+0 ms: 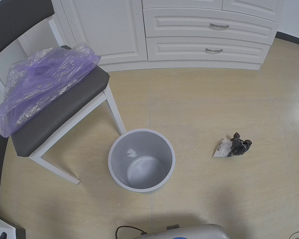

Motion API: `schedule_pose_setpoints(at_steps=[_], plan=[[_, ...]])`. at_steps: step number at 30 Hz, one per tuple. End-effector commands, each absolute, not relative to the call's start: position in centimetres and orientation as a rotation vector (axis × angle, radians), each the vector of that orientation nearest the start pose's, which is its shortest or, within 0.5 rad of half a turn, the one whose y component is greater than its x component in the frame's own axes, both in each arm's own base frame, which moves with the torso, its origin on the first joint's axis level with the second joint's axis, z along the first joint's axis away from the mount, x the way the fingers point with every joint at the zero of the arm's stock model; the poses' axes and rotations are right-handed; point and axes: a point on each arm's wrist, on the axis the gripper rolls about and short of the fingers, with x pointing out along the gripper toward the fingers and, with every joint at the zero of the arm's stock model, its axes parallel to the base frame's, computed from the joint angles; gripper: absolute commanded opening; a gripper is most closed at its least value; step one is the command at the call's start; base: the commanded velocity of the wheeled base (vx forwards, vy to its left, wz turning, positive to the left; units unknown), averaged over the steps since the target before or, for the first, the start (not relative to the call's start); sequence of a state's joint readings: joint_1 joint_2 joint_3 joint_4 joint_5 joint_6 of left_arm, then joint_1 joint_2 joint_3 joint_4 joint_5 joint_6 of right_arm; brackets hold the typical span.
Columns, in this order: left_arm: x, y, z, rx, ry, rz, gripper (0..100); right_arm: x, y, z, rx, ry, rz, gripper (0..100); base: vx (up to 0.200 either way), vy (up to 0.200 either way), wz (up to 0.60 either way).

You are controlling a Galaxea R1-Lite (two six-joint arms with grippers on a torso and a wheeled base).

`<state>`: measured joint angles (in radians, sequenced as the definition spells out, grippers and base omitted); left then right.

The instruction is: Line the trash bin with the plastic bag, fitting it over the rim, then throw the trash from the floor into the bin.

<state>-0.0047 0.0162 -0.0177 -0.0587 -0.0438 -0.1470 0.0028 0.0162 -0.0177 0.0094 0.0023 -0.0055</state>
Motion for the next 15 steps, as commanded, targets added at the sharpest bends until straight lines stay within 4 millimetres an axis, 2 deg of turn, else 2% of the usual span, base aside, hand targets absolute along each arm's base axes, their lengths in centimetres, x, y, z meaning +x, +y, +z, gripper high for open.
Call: schedule_pose_setpoints(at_steps=[1,15], plan=[[-2.31,0.02,8.27,-0.036,-0.071,-0.001,100,-2.28,0.03,7.50,-0.055,0.004,0.019,100,0.000,0.000,0.00],[-2.33,-0.11,8.13,-0.022,-0.048,-0.060,100,-2.28,0.02,7.50,-0.015,0.005,0.008,100,0.000,0.000,0.00]])
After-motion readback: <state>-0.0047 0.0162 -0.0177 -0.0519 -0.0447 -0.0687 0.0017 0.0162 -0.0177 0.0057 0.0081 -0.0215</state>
